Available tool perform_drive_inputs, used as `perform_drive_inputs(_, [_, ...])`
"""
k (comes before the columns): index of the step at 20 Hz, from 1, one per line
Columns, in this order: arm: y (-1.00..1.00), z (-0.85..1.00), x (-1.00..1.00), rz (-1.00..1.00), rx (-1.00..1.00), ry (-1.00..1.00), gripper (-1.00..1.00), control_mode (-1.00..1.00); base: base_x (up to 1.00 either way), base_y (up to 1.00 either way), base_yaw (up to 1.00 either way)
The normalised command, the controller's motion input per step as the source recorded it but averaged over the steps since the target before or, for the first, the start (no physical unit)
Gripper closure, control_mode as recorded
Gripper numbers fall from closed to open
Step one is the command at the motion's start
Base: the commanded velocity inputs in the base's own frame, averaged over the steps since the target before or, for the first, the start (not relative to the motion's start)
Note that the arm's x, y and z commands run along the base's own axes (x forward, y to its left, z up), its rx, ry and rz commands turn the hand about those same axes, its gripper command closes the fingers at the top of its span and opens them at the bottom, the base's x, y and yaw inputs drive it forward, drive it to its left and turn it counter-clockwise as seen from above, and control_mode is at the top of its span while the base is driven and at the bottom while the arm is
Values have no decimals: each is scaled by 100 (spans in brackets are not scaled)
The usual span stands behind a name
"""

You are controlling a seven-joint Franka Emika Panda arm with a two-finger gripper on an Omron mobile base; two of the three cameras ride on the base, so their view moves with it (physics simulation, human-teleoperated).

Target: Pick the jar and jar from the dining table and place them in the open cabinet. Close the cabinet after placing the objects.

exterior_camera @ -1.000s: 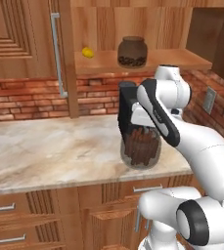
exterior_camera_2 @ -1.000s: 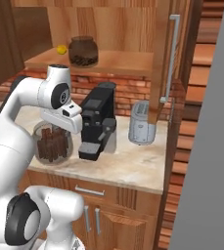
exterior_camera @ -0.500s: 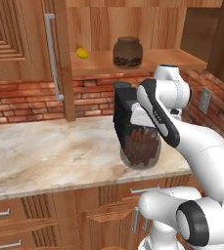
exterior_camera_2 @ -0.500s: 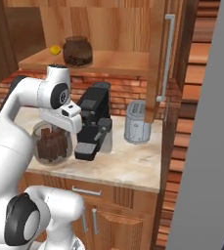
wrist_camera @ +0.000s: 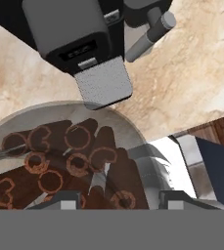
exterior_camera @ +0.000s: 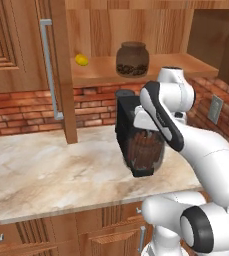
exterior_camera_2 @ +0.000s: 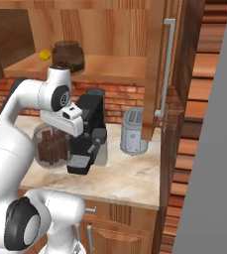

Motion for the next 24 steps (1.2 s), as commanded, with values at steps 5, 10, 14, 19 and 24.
perform_drive_inputs(5, [0,0,0,0,0,0,100,100,1,0,0])
perform_drive_inputs(10, [0,0,0,0,0,0,100,100,0,0,0])
perform_drive_inputs(14, [0,0,0,0,0,0,100,100,0,0,0])
perform_drive_inputs(19, [0,18,0,0,0,-4,100,-100,0,0,0])
perform_drive_inputs(24, [-14,41,0,4,0,-15,100,-100,0,0,0])
